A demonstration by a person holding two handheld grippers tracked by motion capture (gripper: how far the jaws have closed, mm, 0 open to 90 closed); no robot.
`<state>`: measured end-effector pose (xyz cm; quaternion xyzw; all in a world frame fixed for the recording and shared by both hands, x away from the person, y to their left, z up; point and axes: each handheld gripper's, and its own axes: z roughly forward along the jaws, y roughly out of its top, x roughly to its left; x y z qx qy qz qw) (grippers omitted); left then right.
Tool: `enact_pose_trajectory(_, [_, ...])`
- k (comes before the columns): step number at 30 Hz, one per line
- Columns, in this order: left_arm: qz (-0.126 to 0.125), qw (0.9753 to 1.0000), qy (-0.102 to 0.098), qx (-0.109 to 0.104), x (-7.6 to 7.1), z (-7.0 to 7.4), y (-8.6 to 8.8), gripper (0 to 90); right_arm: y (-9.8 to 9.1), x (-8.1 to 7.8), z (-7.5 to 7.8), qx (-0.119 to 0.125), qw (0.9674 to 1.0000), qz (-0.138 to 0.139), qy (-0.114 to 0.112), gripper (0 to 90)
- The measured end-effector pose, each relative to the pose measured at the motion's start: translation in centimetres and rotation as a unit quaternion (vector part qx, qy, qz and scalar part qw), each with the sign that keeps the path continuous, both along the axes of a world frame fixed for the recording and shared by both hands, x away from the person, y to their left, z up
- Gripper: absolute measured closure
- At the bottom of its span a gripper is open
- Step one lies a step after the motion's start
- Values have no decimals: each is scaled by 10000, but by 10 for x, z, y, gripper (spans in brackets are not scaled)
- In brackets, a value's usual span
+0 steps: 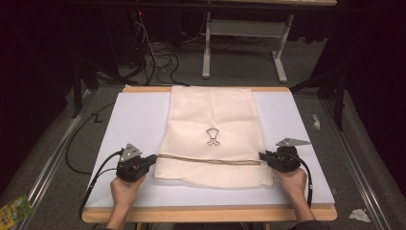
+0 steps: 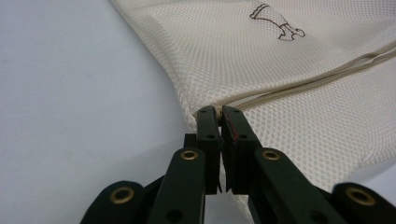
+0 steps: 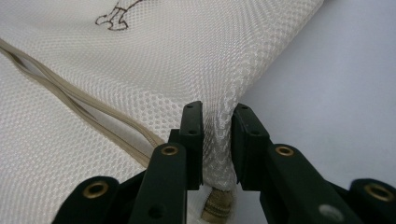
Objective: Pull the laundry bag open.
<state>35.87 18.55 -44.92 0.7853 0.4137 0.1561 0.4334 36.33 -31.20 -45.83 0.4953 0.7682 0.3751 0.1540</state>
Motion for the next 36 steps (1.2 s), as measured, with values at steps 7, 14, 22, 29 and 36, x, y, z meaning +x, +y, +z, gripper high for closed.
enact_pose_trajectory(7, [45,10000,-69,18,-3,2,3,846,-1,-2,0,-84,9998,-147,-82,628])
enact_pose_trajectory(14, [134,9995,-249,-121,-6,8,6,743,-3,-8,10,-26,9991,-241,-350,559])
enact_pose_trajectory(22, [255,9984,-438,-253,-6,12,12,542,-9,-11,15,-93,9983,-317,-486,516])
enact_pose_trajectory(29, [423,9966,-570,-413,-6,20,22,515,-22,-17,25,24,9962,-472,-728,516])
enact_pose_trajectory(36, [587,9954,-573,-504,-3,22,30,505,-36,-22,28,131,9941,-668,-847,515])
